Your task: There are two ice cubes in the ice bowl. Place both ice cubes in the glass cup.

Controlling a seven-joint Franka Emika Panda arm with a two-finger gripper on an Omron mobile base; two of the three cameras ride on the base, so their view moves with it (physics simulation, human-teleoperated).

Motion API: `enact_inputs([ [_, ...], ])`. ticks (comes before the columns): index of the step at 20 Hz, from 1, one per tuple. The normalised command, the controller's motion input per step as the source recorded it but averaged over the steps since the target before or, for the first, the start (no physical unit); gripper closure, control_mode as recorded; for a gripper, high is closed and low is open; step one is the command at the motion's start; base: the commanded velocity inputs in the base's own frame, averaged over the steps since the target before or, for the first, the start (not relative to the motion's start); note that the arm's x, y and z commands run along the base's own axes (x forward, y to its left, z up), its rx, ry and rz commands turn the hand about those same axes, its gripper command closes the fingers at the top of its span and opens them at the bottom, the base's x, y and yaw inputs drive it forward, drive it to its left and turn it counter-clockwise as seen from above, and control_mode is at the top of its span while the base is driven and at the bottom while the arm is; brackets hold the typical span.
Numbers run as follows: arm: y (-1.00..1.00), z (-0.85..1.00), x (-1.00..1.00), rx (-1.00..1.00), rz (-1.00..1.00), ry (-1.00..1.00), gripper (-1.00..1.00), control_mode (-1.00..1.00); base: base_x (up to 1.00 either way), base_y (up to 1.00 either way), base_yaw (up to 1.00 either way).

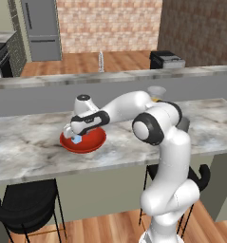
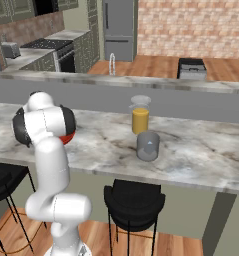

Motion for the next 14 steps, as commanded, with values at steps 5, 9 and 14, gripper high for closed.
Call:
enact_inputs([
  [5,0.13,-0.13,0.18,0.0,0.0,-0.03,-1.0,-1.0,0.0,0.0,0.0],
  [9,0.11,-0.1,0.16,0.0,0.0,0.0,-1.0,-1.0,0.0,0.0,0.0],
  [14,0.08,-0.11,0.14,0.0,0.0,0.0,-1.0,-1.0,0.0,0.0,0.0],
])
